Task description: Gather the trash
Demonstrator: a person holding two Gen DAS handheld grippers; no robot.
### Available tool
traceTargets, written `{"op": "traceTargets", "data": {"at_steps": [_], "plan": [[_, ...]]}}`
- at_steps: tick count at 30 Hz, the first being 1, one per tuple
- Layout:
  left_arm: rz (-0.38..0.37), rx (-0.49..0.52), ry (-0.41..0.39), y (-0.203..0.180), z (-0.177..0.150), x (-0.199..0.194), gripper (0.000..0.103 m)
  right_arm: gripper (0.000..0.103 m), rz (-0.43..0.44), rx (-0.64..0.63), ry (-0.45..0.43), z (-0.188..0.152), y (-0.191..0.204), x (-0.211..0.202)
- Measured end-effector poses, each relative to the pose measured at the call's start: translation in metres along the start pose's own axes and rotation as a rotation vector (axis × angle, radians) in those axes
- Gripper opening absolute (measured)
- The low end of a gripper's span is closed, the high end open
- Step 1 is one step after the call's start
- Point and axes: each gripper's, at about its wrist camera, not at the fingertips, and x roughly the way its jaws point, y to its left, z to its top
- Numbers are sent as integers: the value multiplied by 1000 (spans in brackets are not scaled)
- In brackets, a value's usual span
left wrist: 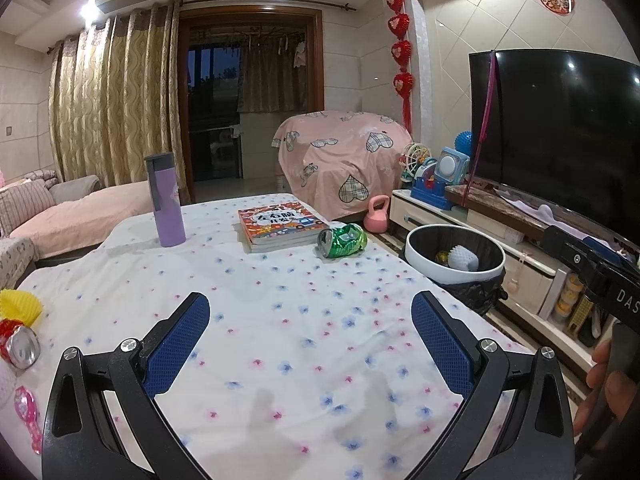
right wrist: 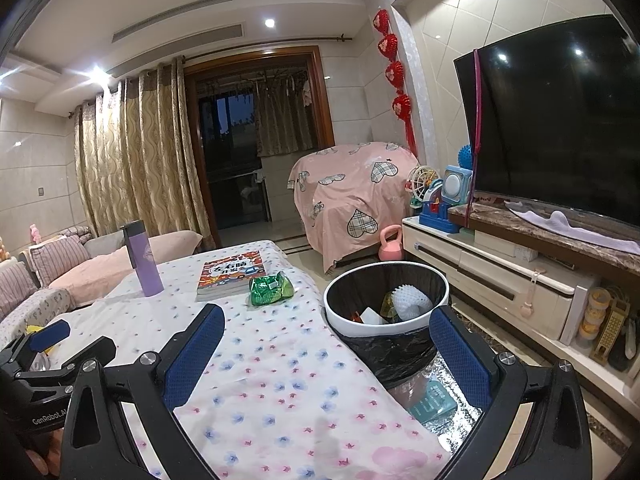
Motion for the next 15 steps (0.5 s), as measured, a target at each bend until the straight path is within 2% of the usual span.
{"op": "traceTargets", "data": {"at_steps": [15], "plan": [[-14, -13, 7, 0, 0, 4, 103, 103, 8, 10, 13, -2, 1, 3]]}}
